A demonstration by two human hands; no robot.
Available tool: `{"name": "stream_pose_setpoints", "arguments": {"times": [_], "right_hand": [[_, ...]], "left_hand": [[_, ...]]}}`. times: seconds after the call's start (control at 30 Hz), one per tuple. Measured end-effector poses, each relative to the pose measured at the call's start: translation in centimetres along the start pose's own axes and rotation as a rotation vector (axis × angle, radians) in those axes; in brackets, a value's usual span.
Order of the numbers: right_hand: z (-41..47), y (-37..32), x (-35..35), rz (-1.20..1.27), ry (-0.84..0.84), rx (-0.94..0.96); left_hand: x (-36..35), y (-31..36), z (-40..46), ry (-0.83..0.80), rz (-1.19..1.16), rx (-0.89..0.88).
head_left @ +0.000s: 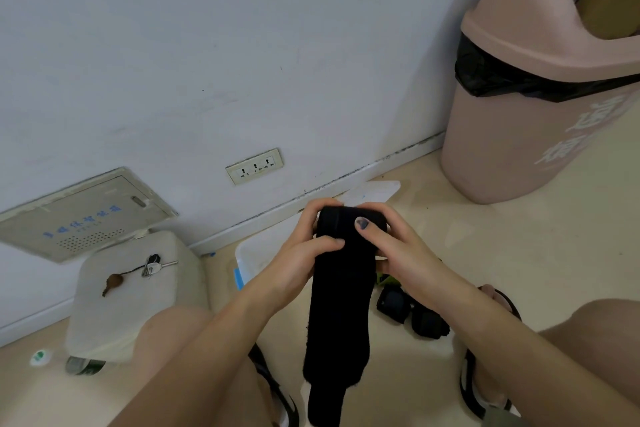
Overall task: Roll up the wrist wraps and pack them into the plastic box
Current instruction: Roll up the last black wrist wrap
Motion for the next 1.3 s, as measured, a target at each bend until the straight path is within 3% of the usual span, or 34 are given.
{"name": "stream_pose_setpoints", "arguments": {"times": [0.3, 0.5, 0.7, 0.87, 1.1, 1.3], "right_hand": [[-0.4, -0.5, 0.3, -0.104, -0.004, 0.130], [-0.4, -0.6, 0.1, -0.122, -0.053, 0.112], [0.1, 0.5, -0.3, -0.016, -0.047, -0.058], [0.0, -0.2, -0.2, -0.078, -0.019, 0.054], [-0.4, -0.6, 0.0, -0.095, -0.040, 0.142], [-0.6, -0.6, -0.4, -0.283, -0.050, 0.234]], "left_hand": [[-0.2, -1.5, 0.1, -0.019, 0.060, 0.169], [0.3, -0.7, 0.1, 0.031, -0.029, 0.093], [0.6, -0.1, 0.1, 0.025, -0.002, -0.005], [0.5, 0.2, 0.1, 0.011, 0.056, -0.022], [0.0, -0.8, 0.0, 0.003, 0.046, 0.133], [0.2, -1.2, 0.1, 0.026, 0.052, 0.179]]}}
Point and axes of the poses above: each hand's wrist, its own z-axis towards the middle knuckle, its own x-axis out of the back of the hand, y = z × x, the point moved 7 cm from there along z, towards the middle knuckle, and after that the axes turned 3 degrees about z, right-handed, at the moved point
